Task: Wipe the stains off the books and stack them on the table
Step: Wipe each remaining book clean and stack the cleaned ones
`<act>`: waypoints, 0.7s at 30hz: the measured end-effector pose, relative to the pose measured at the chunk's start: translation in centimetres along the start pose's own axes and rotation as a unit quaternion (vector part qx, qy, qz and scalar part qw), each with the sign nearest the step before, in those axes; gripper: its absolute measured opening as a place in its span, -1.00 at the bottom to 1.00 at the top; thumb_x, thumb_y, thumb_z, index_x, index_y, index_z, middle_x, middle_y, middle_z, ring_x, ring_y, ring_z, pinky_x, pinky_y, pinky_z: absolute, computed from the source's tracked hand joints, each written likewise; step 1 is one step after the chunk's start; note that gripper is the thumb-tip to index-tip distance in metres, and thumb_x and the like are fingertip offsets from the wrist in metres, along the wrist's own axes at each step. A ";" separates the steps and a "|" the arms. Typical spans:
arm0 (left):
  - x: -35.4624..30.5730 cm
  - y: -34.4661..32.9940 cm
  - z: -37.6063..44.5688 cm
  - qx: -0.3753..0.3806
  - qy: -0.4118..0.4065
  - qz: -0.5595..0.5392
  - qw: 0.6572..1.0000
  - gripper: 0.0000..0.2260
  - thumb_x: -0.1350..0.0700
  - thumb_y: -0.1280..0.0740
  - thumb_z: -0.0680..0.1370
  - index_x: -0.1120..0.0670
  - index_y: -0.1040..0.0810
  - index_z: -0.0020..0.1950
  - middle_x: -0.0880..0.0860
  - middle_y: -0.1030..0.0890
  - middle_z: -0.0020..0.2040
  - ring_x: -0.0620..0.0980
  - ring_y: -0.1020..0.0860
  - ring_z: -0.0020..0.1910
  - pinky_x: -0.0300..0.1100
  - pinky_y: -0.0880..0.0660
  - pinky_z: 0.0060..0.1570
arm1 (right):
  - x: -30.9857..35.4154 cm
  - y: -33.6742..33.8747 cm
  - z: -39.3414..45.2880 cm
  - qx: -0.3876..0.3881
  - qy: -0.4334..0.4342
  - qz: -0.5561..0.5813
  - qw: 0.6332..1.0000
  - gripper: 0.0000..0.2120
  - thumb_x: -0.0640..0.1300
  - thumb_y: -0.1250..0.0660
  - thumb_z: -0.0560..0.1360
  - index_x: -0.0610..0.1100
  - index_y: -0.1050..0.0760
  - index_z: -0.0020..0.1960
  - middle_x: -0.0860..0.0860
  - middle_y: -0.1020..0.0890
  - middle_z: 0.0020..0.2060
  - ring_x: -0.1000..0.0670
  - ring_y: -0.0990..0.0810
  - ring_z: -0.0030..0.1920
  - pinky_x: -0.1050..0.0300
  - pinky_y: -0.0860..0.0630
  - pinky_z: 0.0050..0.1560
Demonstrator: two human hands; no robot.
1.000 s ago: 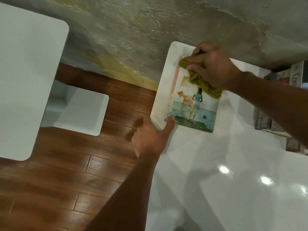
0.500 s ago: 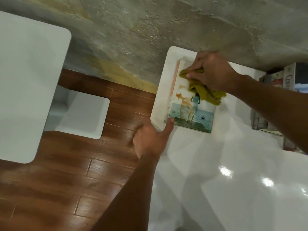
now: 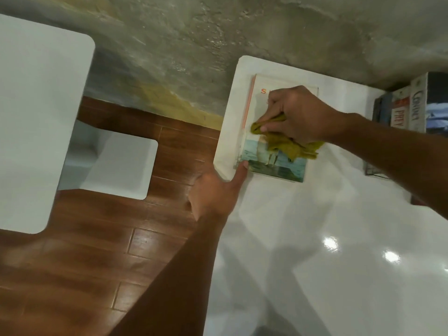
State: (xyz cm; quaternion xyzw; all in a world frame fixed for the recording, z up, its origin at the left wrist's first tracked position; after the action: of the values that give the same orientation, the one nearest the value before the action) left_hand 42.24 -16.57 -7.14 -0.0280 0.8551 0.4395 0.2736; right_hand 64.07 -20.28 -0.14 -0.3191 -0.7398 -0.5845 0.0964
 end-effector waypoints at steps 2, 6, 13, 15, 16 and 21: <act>0.2 -0.2 -0.2 -0.008 0.002 0.001 1.000 -0.25 -0.59 -0.10 0.36 0.03 -0.49 0.13 0.01 -0.65 -0.01 0.14 -0.64 -0.04 0.06 -0.59 -0.02 | -1.6 1.2 0.1 -0.073 -0.048 0.004 0.996 -0.78 -0.09 -0.50 0.48 -0.10 -0.70 0.11 -0.04 -0.62 -0.13 -0.07 -0.58 -0.09 0.17 -0.45 -0.05; -0.2 -0.1 -0.4 -0.003 -0.009 -0.010 1.000 -0.32 -0.57 -0.15 0.39 0.02 -0.46 0.07 -0.03 -0.61 -0.06 0.10 -0.64 -0.08 0.06 -0.62 -0.06 | -0.3 -0.1 -0.4 -0.055 -0.008 0.003 0.998 -0.79 -0.12 -0.47 0.51 -0.10 -0.69 0.13 -0.02 -0.58 -0.12 0.03 -0.51 -0.07 0.20 -0.39 -0.02; -0.3 -0.4 -0.5 -0.007 -0.014 -0.021 1.000 -0.43 -0.52 -0.20 0.42 -0.03 -0.41 0.02 -0.09 -0.54 -0.13 0.05 -0.60 -0.13 -0.03 -0.59 -0.10 | -0.6 0.0 -0.8 -0.106 -0.040 0.029 0.993 -0.79 -0.15 -0.48 0.49 -0.10 -0.70 0.12 -0.10 -0.59 -0.09 -0.04 -0.55 -0.04 0.18 -0.47 0.11; -0.3 -0.4 -0.5 -0.014 -0.018 -0.016 1.000 -0.42 -0.52 -0.20 0.42 -0.01 -0.42 0.01 -0.07 -0.55 -0.13 0.04 -0.55 -0.17 -0.08 -0.50 -0.16 | 0.9 -1.6 -2.0 -0.045 0.016 0.035 0.998 -0.79 -0.15 -0.49 0.49 -0.07 -0.69 0.12 -0.04 -0.56 -0.14 0.04 -0.50 -0.08 0.24 -0.43 0.06; -0.2 -0.4 -0.3 -0.018 -0.018 -0.014 1.000 -0.40 -0.52 -0.19 0.41 0.00 -0.44 0.03 -0.07 -0.55 -0.12 0.02 -0.54 -0.18 -0.10 -0.46 -0.18 | 1.1 -1.8 -2.2 -0.026 0.023 0.035 0.999 -0.79 -0.13 -0.49 0.49 -0.06 -0.69 0.12 -0.03 -0.55 -0.15 0.03 -0.49 -0.09 0.20 -0.43 0.05; 0.2 -0.5 -0.3 -0.026 -0.025 -0.011 0.999 -0.30 -0.57 -0.14 0.39 0.02 -0.48 0.13 -0.07 -0.60 -0.07 0.04 -0.61 -0.11 -0.07 -0.55 -0.14 | 0.0 -0.8 -2.1 -0.124 -0.059 0.045 0.989 -0.78 -0.15 -0.48 0.49 -0.08 -0.69 0.13 -0.06 -0.55 -0.09 -0.06 -0.55 -0.01 0.04 -0.50 0.15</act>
State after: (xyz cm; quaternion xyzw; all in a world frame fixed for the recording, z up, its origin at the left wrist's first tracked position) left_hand 42.08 -17.09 -7.51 -0.0333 0.8356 0.4594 0.2992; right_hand 63.16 -22.34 -0.15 -0.3953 -0.6507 -0.6472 0.0384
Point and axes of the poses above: each hand's wrist, its own z-axis towards the middle knuckle, its own y-axis out of the back of the hand, x = y × z, the point moved 6 cm from there along z, towards the middle knuckle
